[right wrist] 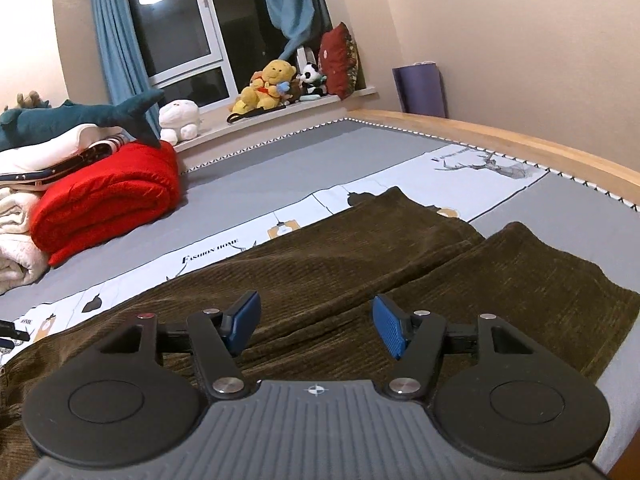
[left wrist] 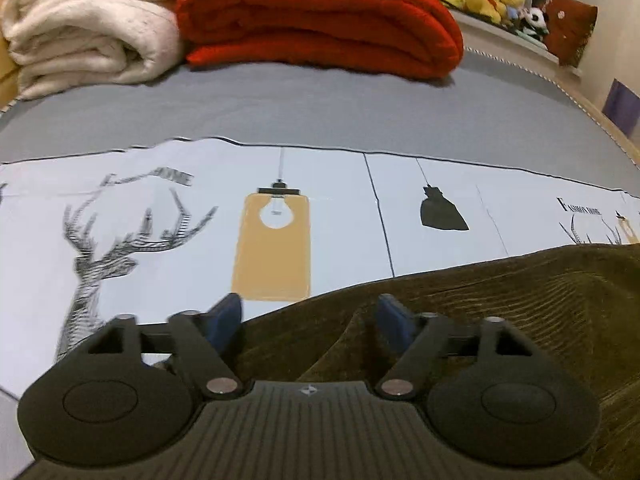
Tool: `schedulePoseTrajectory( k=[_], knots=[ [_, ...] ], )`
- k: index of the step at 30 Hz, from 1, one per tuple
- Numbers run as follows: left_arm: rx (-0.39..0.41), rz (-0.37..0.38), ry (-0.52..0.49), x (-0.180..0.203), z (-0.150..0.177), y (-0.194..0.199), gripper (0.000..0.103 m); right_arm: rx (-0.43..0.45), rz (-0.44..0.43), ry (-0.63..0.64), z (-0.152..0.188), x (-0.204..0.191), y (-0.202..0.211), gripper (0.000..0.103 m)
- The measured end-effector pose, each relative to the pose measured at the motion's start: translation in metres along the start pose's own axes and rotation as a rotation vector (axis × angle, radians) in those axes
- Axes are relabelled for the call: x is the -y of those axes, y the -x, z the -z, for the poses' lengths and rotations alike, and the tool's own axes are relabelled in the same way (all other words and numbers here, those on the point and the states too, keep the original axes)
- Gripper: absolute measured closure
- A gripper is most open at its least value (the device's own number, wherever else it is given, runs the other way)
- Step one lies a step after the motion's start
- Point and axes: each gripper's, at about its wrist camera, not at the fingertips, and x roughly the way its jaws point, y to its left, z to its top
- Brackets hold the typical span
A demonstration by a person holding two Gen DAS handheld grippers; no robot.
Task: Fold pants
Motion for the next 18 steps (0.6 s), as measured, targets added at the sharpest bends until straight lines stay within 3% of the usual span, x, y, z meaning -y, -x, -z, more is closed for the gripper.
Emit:
schedulePoseTrajectory(
  k=[5, 7, 9, 10, 11, 14, 18],
  knots=[
    [-0.095, 0.034, 0.003, 0.003, 0.000, -0.030, 0.020, -0.016, 0.005, 0.026, 0.002, -0.005, -0.003, 0.038],
    [-0.137, 0.010, -0.061, 0.011, 0.006, -0.041, 0.021, -0.017, 0.008, 0.032, 0.002, -0.007, -0.004, 0.038],
    [-0.113, 0.010, -0.123, 0.021, 0.009, -0.039, 0.036, -0.018, 0.011, 0.035, 0.002, -0.008, -0.005, 0.039],
    [-0.108, 0.021, -0.135, 0.024, 0.009, -0.037, 0.051, -0.021, 0.013, 0.038, 0.002, -0.008, -0.006, 0.038],
    [-0.105, 0.032, -0.145, 0.026, 0.009, -0.034, 0.074, -0.024, 0.014, 0.043, 0.003, -0.009, -0.006, 0.038],
    [-0.089, 0.016, -0.188, 0.033, 0.009, -0.022, 0.085, -0.032, 0.015, 0.060, 0.004, -0.012, -0.008, 0.039],
    [-0.011, -0.018, -0.227, 0.046, 0.015, 0.015, 0.087, -0.038, 0.025, 0.061, 0.003, -0.013, -0.009, 0.039]
  ],
)
